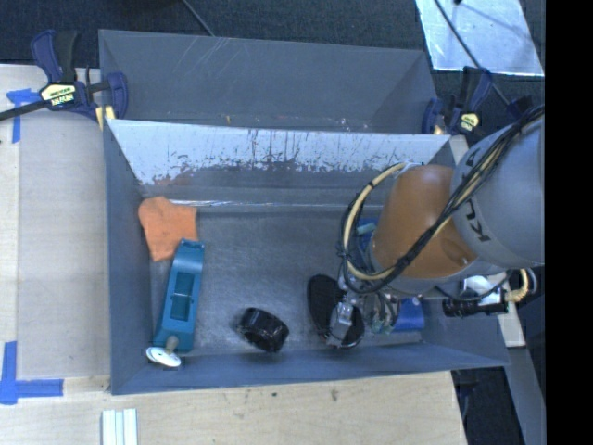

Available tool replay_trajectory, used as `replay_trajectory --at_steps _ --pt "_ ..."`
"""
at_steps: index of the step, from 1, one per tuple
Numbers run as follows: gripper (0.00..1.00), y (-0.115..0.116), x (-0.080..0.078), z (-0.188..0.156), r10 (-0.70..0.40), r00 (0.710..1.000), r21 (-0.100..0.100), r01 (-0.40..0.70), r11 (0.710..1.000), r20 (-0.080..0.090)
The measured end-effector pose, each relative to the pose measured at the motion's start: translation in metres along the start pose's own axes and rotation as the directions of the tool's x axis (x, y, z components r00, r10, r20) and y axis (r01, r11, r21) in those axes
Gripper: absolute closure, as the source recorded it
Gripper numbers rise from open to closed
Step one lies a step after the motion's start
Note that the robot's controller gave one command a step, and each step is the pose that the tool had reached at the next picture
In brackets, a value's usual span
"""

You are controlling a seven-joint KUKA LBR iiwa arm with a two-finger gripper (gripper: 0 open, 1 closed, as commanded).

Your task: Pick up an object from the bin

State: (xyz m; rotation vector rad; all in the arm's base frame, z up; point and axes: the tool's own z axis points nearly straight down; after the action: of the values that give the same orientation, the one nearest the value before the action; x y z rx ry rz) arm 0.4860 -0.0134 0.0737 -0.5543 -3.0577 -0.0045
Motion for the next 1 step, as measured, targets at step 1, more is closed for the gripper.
replay_trajectory --at_steps 1 --pt "1.00 -0.0005 0.0009 -0.0033 0.000 1.000 0.001 0.000 1.000 0.002"
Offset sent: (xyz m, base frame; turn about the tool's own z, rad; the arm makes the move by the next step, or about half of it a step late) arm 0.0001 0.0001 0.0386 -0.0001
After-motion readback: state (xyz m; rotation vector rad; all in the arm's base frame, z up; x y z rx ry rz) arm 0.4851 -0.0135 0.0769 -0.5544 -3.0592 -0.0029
